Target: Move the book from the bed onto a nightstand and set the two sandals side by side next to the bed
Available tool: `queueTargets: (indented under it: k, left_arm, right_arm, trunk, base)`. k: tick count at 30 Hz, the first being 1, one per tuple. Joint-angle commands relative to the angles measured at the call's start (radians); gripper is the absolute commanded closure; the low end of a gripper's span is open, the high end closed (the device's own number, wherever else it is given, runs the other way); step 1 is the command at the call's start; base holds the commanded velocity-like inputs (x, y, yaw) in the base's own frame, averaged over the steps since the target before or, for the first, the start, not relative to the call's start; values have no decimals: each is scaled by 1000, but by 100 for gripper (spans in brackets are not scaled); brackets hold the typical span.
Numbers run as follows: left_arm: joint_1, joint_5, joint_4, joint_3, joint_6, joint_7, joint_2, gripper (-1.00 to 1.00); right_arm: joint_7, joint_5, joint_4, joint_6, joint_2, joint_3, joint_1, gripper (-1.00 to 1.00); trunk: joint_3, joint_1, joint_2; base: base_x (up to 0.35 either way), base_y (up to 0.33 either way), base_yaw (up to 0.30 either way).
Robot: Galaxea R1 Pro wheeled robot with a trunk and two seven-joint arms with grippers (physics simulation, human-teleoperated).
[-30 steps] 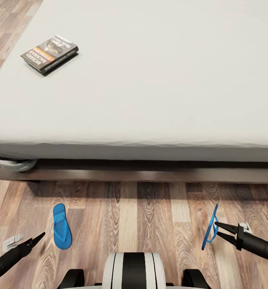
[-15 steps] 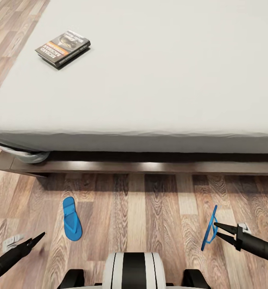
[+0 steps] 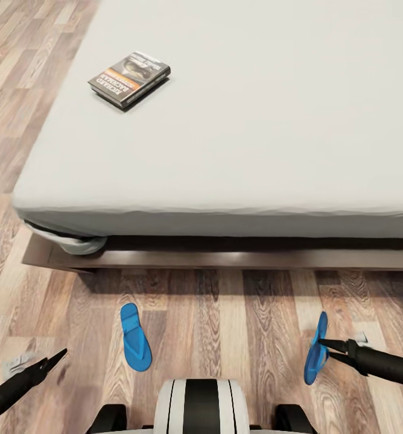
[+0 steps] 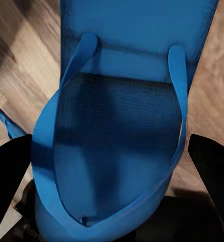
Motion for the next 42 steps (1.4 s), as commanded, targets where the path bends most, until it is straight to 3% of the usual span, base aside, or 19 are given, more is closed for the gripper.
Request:
queueTargets:
  k: [1, 6, 12, 15, 17, 19, 22, 29, 36, 42]
  left_arm:
    - [-1, 2, 2, 1, -1, -3, 0, -100]
    - [-1, 2, 2, 1, -1, -3, 0, -100]
    - [-1, 2, 2, 1, -1, -3, 0, -100]
    - [-1, 2, 2, 1, -1, -3, 0, -100]
    - [-1, 2, 2, 1, -1, -3, 0, -100]
    - [-1, 2, 2, 1, -1, -3, 0, -100]
    - [-1, 2, 2, 1, -1, -3, 0, -100]
    - [-1, 2, 2, 1, -1, -3, 0, -100]
    - [-1, 2, 2, 1, -1, -5, 0, -100]
    - [-1, 2, 2, 1, -1, -7, 0, -100]
  right_arm:
    - [-6, 3, -3, 6, 0, -1, 0, 100]
    - [-17, 60, -9, 7, 0, -1, 0, 100]
    - [-18, 74, -13, 7, -1, -1, 0, 100]
    - [-29, 91, -65, 7, 1, 6, 0, 100]
    - [-61, 145, -99, 8, 1, 21, 0, 100]
    - [-100, 226, -131, 8, 5, 31, 0, 100]
    - [-117, 275, -146, 8, 11, 34, 0, 100]
    - [-141, 302, -152, 8, 13, 35, 1, 100]
    - [-331, 332, -201, 8, 13, 35, 0, 100]
    - [-369, 333, -225, 8, 14, 35, 0, 100]
  trunk:
    - [0, 0, 0]
    - [0, 0, 0]
    - [0, 0, 0]
    - [0, 0, 0]
    - [0, 0, 0]
    - [0, 0, 0]
    - [0, 0, 0]
    - [0, 0, 0]
    - [0, 0, 0]
    - [0, 0, 0]
  base:
    - [98, 305, 0]
    - [54, 261, 0]
    - [5, 75, 0]
    - [0, 217, 0]
    - [0, 262, 0]
    - [0, 275, 0]
    - [0, 281, 0]
    - [0, 283, 0]
    - [0, 283, 0]
    - [0, 283, 0]
